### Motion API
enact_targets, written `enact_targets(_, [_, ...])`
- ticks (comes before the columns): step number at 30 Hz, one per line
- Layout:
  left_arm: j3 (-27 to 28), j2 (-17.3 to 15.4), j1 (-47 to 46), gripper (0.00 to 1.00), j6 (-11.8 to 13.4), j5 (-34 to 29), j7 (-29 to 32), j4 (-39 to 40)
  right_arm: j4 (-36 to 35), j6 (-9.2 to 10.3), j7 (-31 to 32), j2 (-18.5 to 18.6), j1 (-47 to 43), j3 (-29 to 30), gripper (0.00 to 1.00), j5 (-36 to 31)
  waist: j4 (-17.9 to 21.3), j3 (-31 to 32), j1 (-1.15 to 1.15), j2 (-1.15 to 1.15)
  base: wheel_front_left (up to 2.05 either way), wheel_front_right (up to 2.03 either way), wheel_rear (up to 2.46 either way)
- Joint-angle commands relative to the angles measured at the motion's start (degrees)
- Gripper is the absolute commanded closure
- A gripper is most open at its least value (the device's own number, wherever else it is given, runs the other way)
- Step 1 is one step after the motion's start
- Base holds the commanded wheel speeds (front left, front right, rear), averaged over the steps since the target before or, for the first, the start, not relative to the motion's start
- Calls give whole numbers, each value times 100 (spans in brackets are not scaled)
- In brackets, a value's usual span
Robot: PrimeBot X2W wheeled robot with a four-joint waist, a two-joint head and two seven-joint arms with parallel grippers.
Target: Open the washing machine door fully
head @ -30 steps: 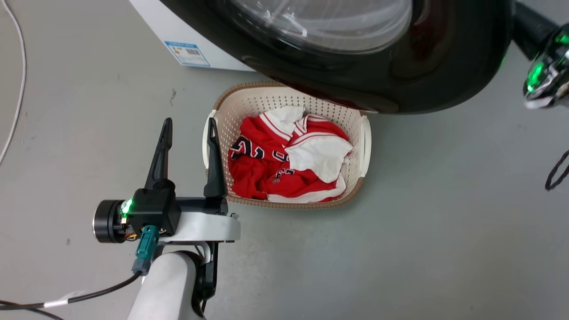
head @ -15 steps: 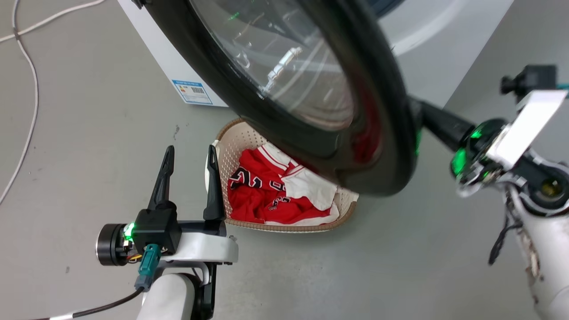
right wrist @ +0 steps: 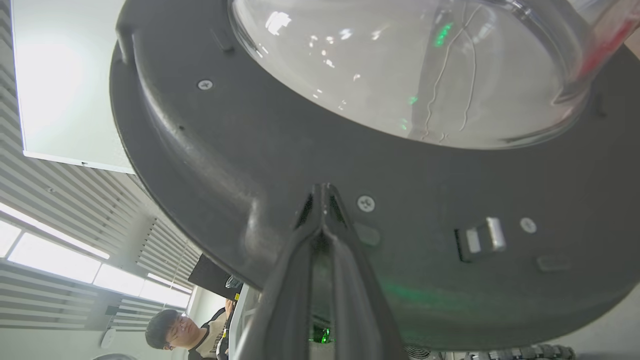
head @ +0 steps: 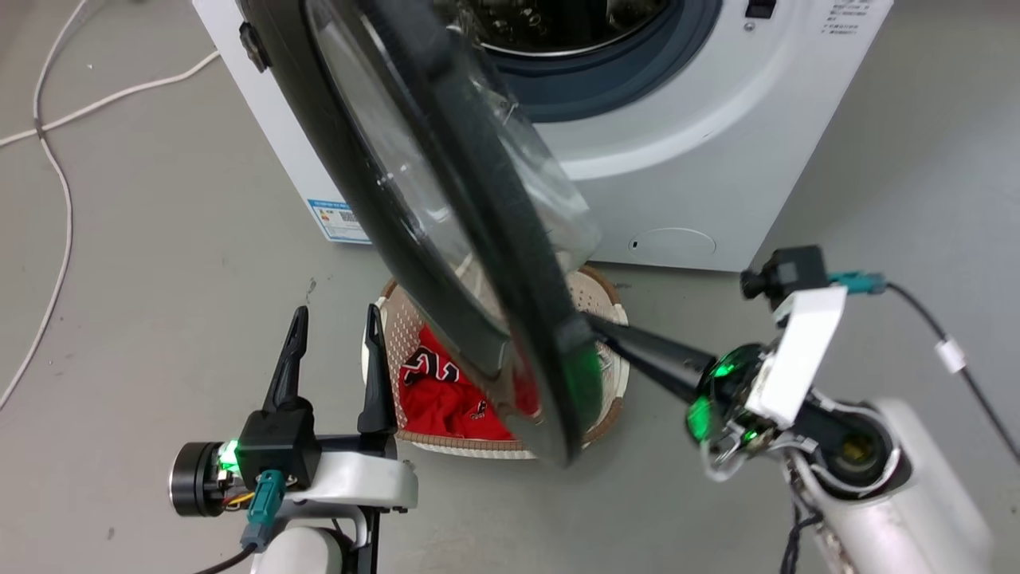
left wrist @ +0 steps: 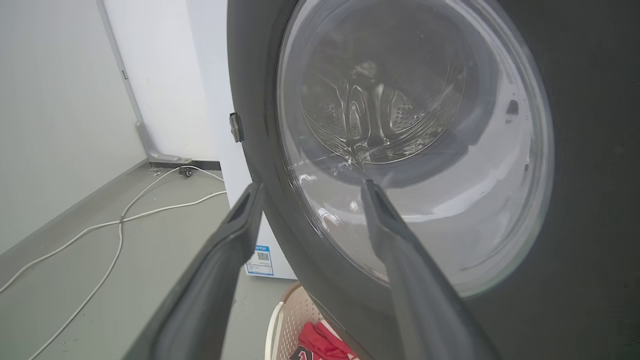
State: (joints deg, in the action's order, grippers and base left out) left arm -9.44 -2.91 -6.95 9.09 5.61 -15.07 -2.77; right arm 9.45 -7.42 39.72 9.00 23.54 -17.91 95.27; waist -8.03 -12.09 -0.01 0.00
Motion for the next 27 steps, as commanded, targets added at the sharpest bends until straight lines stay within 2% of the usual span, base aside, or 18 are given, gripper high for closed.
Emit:
enact_targets(1, [19,3,85,0,-15,-54,-15,6,-6,-12,-5,-136,-155,-58,100,59,23,58,1,0,0,0,0])
enact_targets(8, [75,3,203,0,-32,-73,-14,0,22,-12,-34,-412,-505,-320,100,63,24,180,1,0,0,0,0])
enact_targets(18, [158,3,427,0,-34,-84,-15,-33,-1,-6,-287,-544,-852,-438,100,-13,92,436,1,0,0,0,0])
enact_targets(23, [196,3,565,0,-51,-89,-14,-68,-80,-6,-881,-561,-1039,-110,100,-232,151,633,1,0,0,0,0])
enact_targets(26, [230,3,643,0,-65,-77,-14,-87,-198,-6,-1487,-554,-1117,182,100,-477,192,756,1,0,0,0,0])
enact_targets(27, [246,3,673,0,-71,-80,-15,-94,-257,-6,-1689,-563,-1135,285,91,-540,206,799,1,0,0,0,0])
